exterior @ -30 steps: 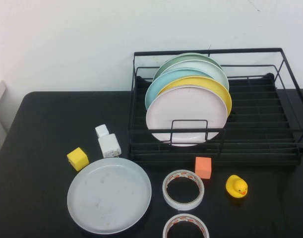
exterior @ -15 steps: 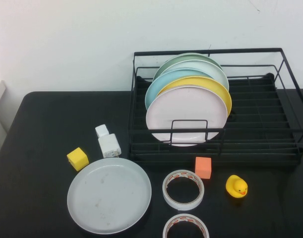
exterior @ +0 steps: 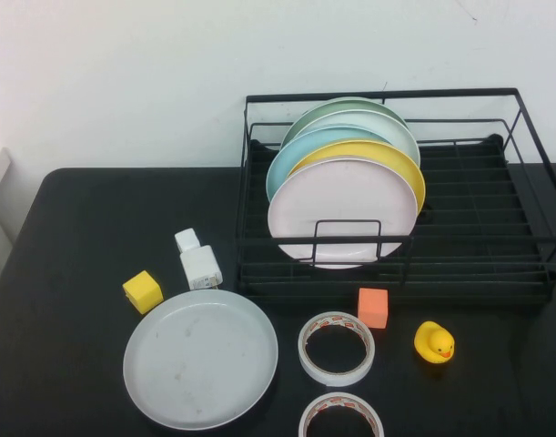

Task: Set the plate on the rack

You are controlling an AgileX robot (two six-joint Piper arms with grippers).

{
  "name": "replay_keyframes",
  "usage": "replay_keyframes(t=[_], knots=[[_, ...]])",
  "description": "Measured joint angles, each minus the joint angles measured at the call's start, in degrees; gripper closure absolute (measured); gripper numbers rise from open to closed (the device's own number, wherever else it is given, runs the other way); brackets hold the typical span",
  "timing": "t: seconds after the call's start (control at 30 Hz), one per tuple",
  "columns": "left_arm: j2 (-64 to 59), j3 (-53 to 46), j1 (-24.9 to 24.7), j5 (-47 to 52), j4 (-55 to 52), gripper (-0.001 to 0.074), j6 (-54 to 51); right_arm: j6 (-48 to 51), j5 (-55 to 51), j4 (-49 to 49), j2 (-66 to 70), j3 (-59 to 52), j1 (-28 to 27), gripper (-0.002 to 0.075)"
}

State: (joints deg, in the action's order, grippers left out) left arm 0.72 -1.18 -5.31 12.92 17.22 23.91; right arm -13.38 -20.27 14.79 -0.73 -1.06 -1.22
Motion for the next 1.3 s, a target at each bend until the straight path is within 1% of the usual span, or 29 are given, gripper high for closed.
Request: replay_keyframes(t=[0.13, 0.17, 0.23, 0.3, 0.43, 0.5, 0.6, 0.7, 0.77, 0.83, 0.93, 0.97, 1.03, 1.1, 1.17, 1.23, 1.3], knots=[[0.0, 0.0, 0.0, -6.5, 19.8, 0.0738, 8.9, 0.0, 0.0, 0.0, 0.0, 0.0, 0.0, 0.0728], [0.0, 0.0, 0.0, -7.8, 24.9, 0.0738, 10.0, 0.0, 0.0, 0.0, 0.0, 0.0, 0.0, 0.0728], [0.0, 0.0, 0.0, -9.4, 31.5, 0.0738, 10.7, 0.0, 0.0, 0.0, 0.0, 0.0, 0.0, 0.0728], [0.0, 0.0, 0.0, -10.3, 34.1, 0.0738, 9.4, 0.0, 0.0, 0.0, 0.0, 0.0, 0.0, 0.0728], [0.0, 0.0, 0.0, -10.7, 35.8, 0.0738, 3.7, 0.0, 0.0, 0.1, 0.0, 0.0, 0.0, 0.0728], [0.0, 0.0, 0.0, -9.4, 39.1, 0.0738, 3.5, 0.0, -0.1, 1.4, 0.0, 0.0, 0.0, 0.0728], [0.0, 0.0, 0.0, -4.6, 46.4, 0.0738, 2.7, 0.3, -0.3, 5.5, 0.0, 0.0, 0.0, 0.0728], [0.0, 0.0, 0.0, -1.2, 51.8, 0.0738, -5.1, 0.5, -0.3, 5.9, 0.0, 0.0, 0.0, 0.0728], [0.0, 0.0, 0.0, -0.5, 54.7, 0.0738, -14.8, 0.5, -0.3, 3.8, 0.0, 0.0, 0.0, 0.0728], [0.0, 0.3, 0.0, 0.3, 55.8, 0.0738, -25.6, -0.4, 0.2, -1.4, 0.0, 0.0, 0.0, 0.0728], [0.0, 4.0, 0.0, 4.3, 55.6, 0.0738, -41.3, -3.3, 0.8, -12.1, 0.0, 0.0, 0.0, 0.0728], [-0.5, 6.1, 0.0, 5.4, 54.3, 0.0738, -44.7, -4.9, 0.9, -16.8, 0.0, 0.0, 0.0, 0.0728], [-3.0, 10.8, 0.0, 7.4, 48.7, 0.0738, -47.8, -8.2, 1.1, -26.9, 0.0, -0.1, 0.0, 0.0728], [-7.9, 15.2, 0.0, 10.2, 40.7, 0.0738, -48.3, -10.1, 1.3, -35.2, 0.0, -0.4, 0.0, 0.0728], [-14.2, 20.3, 0.0, 14.9, 29.9, 0.0738, -46.6, -10.9, 1.3, -41.4, 0.0, -0.4, 0.0, 0.0728], [-20.4, 24.8, 0.0, 20.3, 20.1, 0.0737, -43.7, -11.0, 1.4, -44.9, 0.0, -0.4, 0.0, 0.0728], [-26.7, 29.1, 0.0, 26.8, 11.0, 0.0737, -41.2, -11.1, 1.5, -46.2, 0.0, -0.4, 0.0, 0.0728]])
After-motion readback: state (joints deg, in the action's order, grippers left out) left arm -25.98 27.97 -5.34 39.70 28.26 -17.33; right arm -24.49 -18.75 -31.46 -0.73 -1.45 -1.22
